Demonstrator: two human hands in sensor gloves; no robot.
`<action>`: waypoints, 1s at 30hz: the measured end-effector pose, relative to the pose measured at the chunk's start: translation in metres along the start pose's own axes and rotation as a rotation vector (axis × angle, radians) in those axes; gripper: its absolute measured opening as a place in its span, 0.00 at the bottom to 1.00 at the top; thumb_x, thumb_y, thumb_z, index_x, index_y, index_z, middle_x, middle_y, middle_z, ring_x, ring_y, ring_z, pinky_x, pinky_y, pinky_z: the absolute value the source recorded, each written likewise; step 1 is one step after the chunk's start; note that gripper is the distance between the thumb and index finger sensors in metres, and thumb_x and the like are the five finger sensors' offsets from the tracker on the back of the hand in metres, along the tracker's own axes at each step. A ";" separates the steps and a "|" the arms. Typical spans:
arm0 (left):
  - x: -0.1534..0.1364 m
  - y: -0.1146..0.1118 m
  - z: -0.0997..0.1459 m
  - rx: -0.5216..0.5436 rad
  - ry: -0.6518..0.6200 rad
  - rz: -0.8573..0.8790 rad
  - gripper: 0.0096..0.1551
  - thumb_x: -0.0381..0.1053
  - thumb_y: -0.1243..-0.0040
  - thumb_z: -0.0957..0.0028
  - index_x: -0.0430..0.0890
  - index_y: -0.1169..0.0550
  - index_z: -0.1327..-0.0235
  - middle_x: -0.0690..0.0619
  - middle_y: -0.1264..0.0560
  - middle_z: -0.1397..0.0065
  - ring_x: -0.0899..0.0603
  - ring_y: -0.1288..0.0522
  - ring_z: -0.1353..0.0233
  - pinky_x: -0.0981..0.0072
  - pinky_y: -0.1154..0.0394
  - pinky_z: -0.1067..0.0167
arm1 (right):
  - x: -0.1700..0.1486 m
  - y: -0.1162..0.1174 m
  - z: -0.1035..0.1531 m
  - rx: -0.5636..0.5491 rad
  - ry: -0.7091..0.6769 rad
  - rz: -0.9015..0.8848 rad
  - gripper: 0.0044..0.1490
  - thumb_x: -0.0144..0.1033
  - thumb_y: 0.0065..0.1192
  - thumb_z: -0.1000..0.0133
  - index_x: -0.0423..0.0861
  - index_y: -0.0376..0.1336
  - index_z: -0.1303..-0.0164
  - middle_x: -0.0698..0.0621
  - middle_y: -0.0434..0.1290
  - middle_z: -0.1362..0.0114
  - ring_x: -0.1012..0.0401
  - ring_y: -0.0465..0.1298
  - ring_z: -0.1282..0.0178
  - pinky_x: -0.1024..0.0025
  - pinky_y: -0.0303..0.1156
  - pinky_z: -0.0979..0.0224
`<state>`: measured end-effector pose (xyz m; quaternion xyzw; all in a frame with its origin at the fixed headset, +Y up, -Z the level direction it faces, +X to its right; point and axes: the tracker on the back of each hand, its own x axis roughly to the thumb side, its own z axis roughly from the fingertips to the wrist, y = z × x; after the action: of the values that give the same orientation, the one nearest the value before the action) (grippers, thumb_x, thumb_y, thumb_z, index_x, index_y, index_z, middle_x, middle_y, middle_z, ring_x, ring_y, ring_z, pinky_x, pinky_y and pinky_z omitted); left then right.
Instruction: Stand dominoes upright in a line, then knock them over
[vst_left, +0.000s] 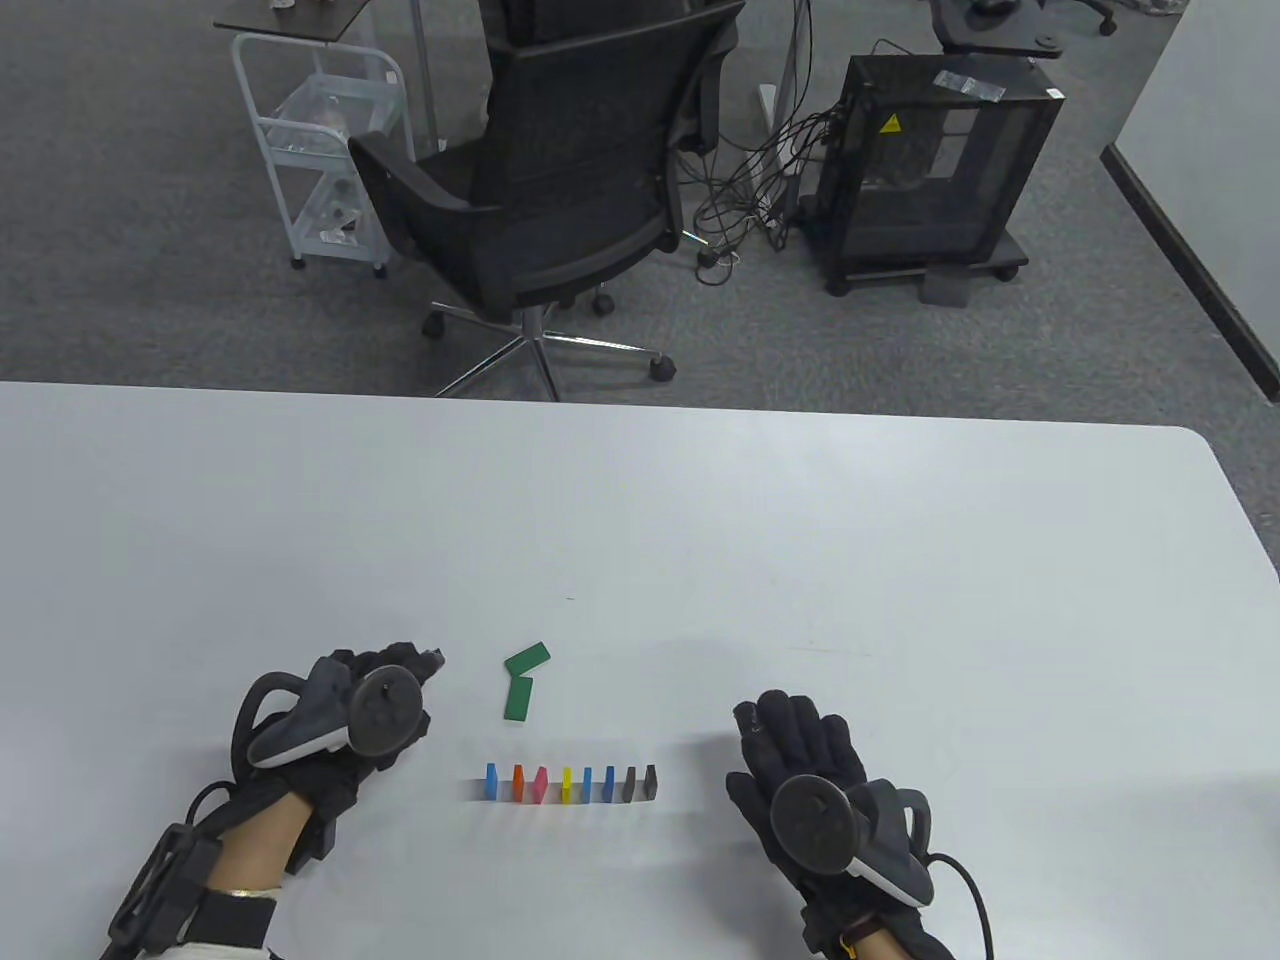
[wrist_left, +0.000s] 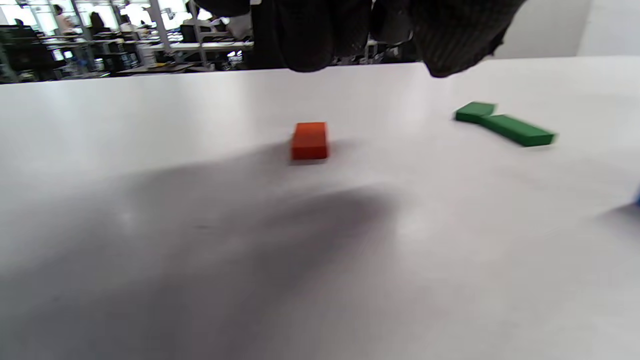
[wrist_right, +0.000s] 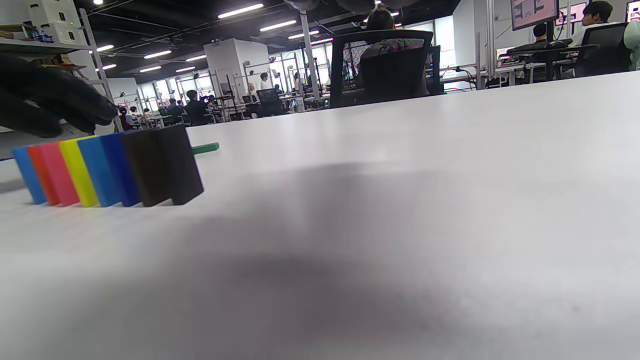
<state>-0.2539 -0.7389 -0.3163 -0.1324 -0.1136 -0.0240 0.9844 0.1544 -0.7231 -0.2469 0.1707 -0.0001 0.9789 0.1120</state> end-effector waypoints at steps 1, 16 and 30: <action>-0.003 -0.001 -0.006 -0.002 0.040 -0.013 0.36 0.57 0.43 0.30 0.49 0.37 0.10 0.46 0.37 0.10 0.41 0.34 0.14 0.40 0.45 0.15 | 0.000 0.000 0.000 0.001 -0.001 0.000 0.43 0.53 0.37 0.37 0.45 0.48 0.12 0.42 0.46 0.11 0.45 0.48 0.12 0.49 0.39 0.14; -0.006 -0.019 -0.056 -0.152 0.191 -0.096 0.37 0.54 0.41 0.31 0.42 0.36 0.12 0.43 0.25 0.28 0.48 0.21 0.40 0.52 0.30 0.27 | -0.001 0.000 0.000 0.008 0.011 0.007 0.43 0.53 0.37 0.37 0.45 0.49 0.12 0.42 0.46 0.11 0.45 0.48 0.12 0.49 0.39 0.14; -0.002 -0.015 -0.038 -0.041 0.134 -0.111 0.33 0.56 0.41 0.33 0.40 0.28 0.20 0.44 0.24 0.29 0.49 0.15 0.37 0.58 0.25 0.25 | -0.001 0.000 -0.001 0.003 0.011 0.004 0.43 0.53 0.37 0.37 0.45 0.48 0.12 0.42 0.46 0.11 0.44 0.48 0.12 0.49 0.39 0.14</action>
<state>-0.2487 -0.7631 -0.3488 -0.1439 -0.0540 -0.0896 0.9840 0.1555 -0.7229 -0.2480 0.1656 0.0017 0.9800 0.1100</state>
